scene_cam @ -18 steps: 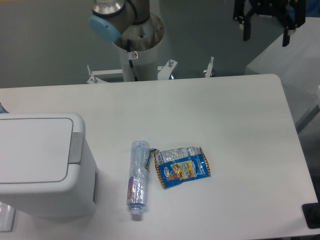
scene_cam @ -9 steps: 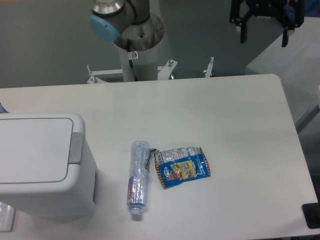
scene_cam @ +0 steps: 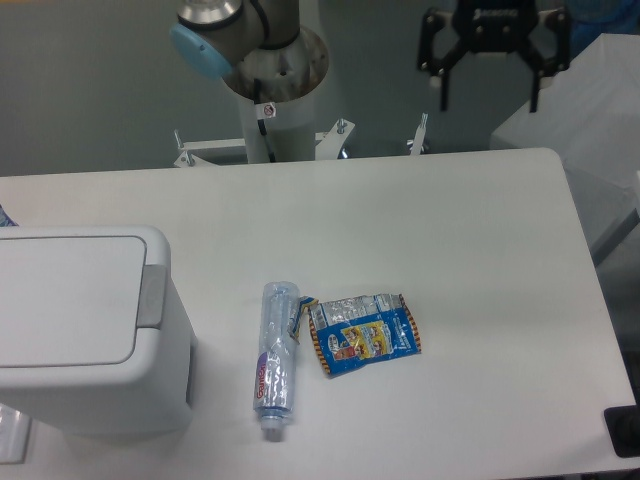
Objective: Open the trash can
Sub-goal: 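Move the open gripper across the table toward the white trash can lid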
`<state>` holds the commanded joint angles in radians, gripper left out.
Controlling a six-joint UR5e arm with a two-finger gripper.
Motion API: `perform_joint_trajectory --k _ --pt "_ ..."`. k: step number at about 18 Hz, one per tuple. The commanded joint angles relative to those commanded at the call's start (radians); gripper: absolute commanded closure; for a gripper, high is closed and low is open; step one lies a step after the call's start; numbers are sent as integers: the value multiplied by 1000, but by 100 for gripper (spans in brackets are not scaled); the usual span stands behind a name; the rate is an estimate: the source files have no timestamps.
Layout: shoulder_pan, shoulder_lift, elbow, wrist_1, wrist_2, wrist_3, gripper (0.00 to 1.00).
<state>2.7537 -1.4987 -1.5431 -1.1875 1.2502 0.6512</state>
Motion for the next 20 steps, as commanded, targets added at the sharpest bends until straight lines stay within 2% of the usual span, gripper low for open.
perform_joint_trajectory --k 2,5,10,14,20 --pt "-35 0 -20 58 2 -129 0" --pt "-101 -8 -46 133 3 -221 0" --pt "-184 -37 -51 147 6 -372 0" --pt "-252 -66 -52 157 3 -404 0" --pt "-364 -149 -48 212 0 -492 0"
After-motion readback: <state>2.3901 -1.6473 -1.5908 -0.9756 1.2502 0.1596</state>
